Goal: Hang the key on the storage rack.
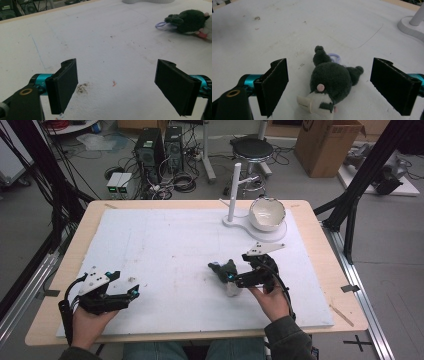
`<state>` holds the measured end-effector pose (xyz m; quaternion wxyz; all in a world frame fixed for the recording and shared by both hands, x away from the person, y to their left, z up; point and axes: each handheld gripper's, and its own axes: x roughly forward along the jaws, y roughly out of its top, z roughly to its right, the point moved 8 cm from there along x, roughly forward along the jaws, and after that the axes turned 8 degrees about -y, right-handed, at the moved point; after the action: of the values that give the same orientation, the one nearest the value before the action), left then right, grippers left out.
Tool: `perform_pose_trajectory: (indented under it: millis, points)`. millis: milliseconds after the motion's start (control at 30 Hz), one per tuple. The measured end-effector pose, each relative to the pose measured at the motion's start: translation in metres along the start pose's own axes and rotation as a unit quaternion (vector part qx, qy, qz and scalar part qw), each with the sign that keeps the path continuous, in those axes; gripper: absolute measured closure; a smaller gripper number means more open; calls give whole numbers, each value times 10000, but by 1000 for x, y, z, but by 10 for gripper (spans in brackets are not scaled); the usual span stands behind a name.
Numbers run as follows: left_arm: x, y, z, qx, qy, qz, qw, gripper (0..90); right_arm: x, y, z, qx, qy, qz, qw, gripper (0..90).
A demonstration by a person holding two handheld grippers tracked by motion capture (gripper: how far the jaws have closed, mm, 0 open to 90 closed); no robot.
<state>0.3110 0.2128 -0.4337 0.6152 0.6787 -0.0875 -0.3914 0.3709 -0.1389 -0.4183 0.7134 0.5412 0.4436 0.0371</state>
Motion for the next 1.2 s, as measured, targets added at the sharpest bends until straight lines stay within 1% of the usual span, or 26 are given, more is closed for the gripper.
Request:
perform_pose_trajectory:
  millis: [33, 100, 167, 233, 400, 467, 500, 567, 633, 767, 867, 933, 967, 1033, 1100, 1167, 1200]
  points:
    - [0, 0, 0, -9, -2, 1, 10000, 190, 2, -1, 0, -49, -15, -33, 10000, 141]
    - [0, 0, 0, 3, -3, -8, 10000, 190, 5, -2, -1, -23, -20, -117, 9999, 141]
    - [0, 0, 0, 10, -5, -2, 10000, 190, 7, -3, -1, 29, -16, -120, 9999, 148]
    - [0, 0, 0, 26, -10, -19, 10000, 190, 11, -6, -1, 59, -2, -178, 9998, 150]
    - [0, 0, 1, 25, -12, -18, 10000, 190, 17, -12, -1, 124, -43, -385, 9992, 168]
    - [0, -1, 1, 33, -21, -31, 10000, 190, 19, -14, -1, 109, -55, -429, 9990, 196]
    - [0, -1, 1, 28, -36, -46, 10000, 190, 21, -15, -2, 25, -53, -463, 9989, 212]
    - [1, 0, 2, 50, -43, -33, 10000, 190, 23, -18, -3, -17, -65, -542, 9985, 215]
    - [1, 0, 2, 75, -33, -31, 10000, 190, 26, -19, -4, -6, -26, -594, 9982, 233]
    - [1, -1, 2, 55, -23, -38, 10000, 190, 28, -21, -5, 19, 28, -656, 9978, 260]
    - [0, -1, 2, 49, -19, -31, 10000, 190, 29, -23, -4, 121, 24, -705, 9974, 265]
    - [0, -1, 2, 30, -10, -33, 10000, 190, 29, -24, -2, 238, -14, -780, 9967, 266]
    - [0, -1, 1, 38, -9, -39, 10000, 190, 30, -25, -1, 252, -10, -777, 9967, 265]
    - [0, -1, 1, 36, -17, -42, 10000, 190, 31, -26, -1, 319, 1, -866, 9957, 264]
    - [0, -1, 2, 40, -10, -39, 10000, 190, 32, -28, -1, 352, 22, -934, 9950, 263]
    - [1, -1, 2, 49, -18, -36, 10000, 190, 34, -28, -3, 334, 54, -976, 9947, 264]
    - [1, -1, 2, 52, -23, -41, 10000, 190, 35, -29, -3, 300, 26, -984, 9947, 264]
